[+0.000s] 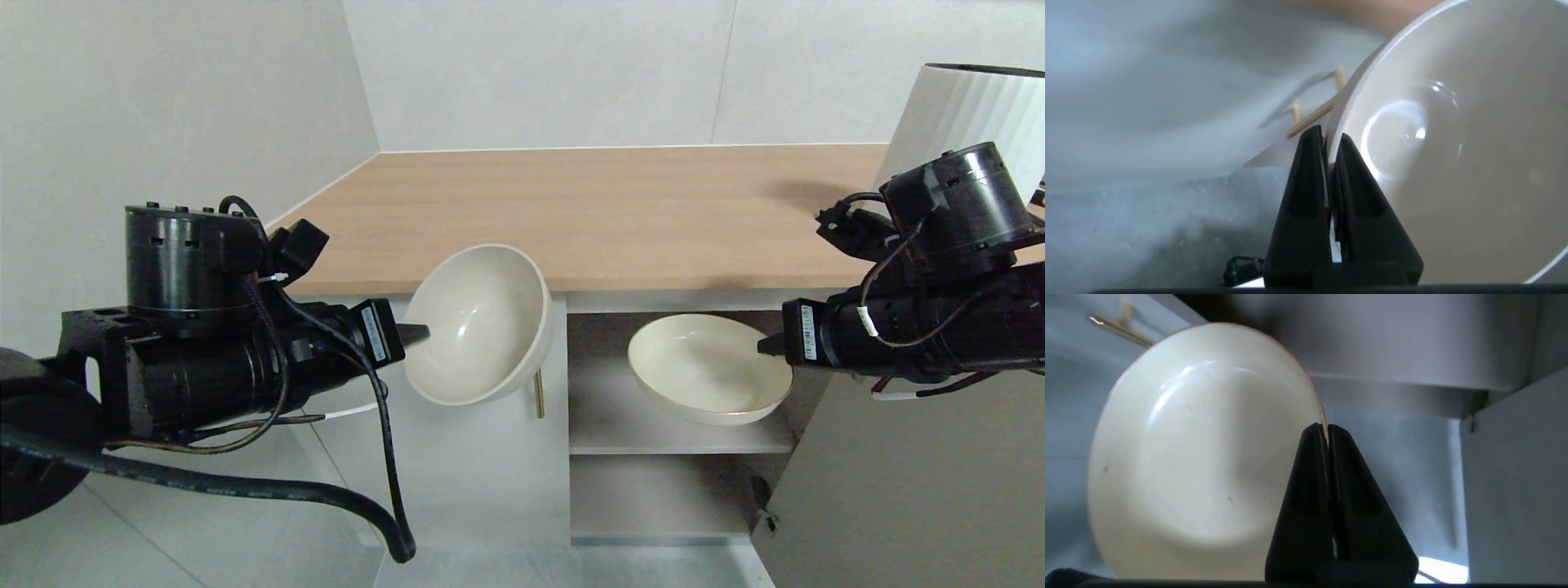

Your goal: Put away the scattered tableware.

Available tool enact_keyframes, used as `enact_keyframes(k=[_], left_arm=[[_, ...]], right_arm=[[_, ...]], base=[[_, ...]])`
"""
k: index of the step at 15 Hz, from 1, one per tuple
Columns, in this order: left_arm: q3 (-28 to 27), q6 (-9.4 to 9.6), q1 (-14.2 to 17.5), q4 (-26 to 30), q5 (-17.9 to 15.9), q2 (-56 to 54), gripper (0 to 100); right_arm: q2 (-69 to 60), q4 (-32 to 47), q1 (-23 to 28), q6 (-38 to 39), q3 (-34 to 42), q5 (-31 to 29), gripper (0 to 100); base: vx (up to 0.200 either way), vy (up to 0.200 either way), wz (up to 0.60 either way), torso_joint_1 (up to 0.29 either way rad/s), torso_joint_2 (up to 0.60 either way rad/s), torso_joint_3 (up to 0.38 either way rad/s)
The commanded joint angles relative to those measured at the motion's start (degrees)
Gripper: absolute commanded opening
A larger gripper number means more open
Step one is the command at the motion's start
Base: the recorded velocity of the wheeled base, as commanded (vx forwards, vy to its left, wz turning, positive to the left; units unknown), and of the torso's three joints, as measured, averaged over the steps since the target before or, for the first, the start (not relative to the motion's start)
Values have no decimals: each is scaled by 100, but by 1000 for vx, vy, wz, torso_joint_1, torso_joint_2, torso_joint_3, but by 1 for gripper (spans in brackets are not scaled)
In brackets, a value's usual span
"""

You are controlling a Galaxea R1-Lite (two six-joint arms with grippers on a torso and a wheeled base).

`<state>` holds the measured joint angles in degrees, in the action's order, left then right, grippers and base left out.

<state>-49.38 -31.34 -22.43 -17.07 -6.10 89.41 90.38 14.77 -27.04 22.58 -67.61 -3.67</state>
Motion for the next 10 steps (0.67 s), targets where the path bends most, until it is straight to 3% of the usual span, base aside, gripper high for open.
enact_keyframes(k=[1,6,10], left_arm=[[-1,-3,2,-7,3,-2,0],[-1,-3,2,-7,3,7,0],[-1,-3,2,2,3,7,0]], right_arm=[[32,-1,-12,1,2,-2,0],[67,-1,-3,1,2,-2,0],[120,-1,-12,1,2,-2,0]], base=[[0,0,0,-149,461,300],[0,0,0,-123,431,304],[0,0,0,-25,98,78]])
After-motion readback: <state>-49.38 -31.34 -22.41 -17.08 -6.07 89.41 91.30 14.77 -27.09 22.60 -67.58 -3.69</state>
